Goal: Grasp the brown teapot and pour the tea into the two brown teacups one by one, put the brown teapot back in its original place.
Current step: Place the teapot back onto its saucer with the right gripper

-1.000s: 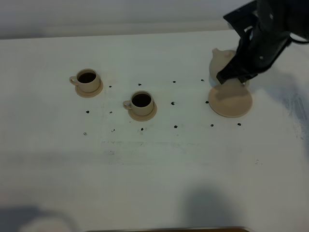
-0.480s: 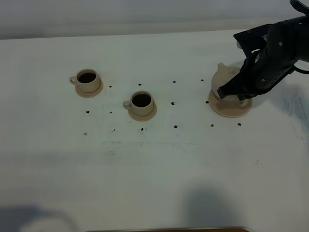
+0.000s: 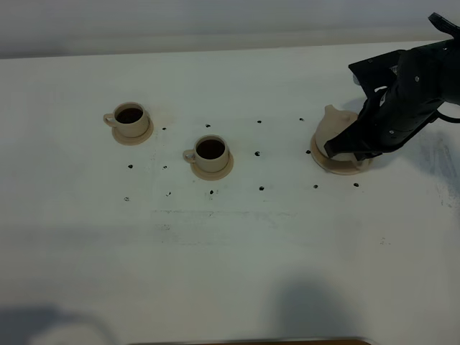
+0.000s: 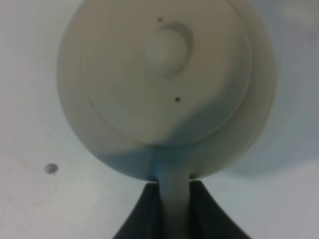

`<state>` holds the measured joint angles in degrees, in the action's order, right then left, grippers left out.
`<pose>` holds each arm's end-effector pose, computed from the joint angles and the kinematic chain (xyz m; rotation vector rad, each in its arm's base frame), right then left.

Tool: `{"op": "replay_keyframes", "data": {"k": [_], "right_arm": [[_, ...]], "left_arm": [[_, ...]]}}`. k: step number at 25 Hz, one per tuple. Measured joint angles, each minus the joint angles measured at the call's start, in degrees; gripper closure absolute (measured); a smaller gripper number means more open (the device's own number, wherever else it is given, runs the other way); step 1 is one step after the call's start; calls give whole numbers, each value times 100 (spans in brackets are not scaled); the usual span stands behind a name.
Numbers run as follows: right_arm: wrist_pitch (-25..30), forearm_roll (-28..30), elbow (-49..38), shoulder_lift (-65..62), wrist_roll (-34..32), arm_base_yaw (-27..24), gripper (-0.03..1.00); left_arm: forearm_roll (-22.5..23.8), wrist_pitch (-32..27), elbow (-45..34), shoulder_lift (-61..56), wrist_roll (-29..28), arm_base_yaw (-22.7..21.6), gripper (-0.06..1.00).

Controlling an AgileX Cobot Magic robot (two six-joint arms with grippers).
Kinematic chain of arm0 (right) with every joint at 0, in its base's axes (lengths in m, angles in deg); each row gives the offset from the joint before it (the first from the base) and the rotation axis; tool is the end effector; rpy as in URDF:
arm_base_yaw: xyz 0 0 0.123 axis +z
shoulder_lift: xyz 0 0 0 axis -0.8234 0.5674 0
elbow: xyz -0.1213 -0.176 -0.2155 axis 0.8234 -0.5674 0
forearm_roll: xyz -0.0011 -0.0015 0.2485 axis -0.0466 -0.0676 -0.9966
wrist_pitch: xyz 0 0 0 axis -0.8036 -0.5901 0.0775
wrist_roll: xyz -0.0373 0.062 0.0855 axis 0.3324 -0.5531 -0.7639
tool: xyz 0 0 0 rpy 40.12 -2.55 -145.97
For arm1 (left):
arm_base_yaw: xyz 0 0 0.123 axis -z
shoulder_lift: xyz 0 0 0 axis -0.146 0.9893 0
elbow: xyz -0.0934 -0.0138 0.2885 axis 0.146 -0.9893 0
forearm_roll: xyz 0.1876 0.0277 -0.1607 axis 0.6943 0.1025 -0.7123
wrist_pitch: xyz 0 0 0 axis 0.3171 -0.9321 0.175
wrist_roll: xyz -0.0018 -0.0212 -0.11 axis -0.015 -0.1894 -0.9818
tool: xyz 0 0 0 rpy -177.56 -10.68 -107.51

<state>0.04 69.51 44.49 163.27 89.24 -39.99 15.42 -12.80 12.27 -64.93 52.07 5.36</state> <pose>0.3812 0.1072 0.1664 -0.4101 2.8003 0.0777 -0.0048 0.0015 0.2547 -0.0961 2.0746 0.0293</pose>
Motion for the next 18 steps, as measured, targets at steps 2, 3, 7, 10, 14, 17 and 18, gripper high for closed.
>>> {"op": "replay_keyframes", "data": {"k": [2,3,7,10,14,17,18], "right_arm": [[-34,0,0,0,-16,0,86],[-46,0,0,0,-45,0,86],[-51,-4,-33,0,-180,0,85],[-51,-36,-151,0,-219,0,82],[-88,-99,-296,0,-219,0,72],[-169,-104,-341,0,-316,0,63],[-196,-104,-341,0,-328,0,59]], "left_arm": [[0,0,0,0,0,0,63],[0,0,0,0,0,0,63],[0,0,0,0,0,0,63],[0,0,0,0,0,0,63],[0,0,0,0,0,0,63],[0,0,0,0,0,0,63],[0,0,0,0,0,0,63]]}}
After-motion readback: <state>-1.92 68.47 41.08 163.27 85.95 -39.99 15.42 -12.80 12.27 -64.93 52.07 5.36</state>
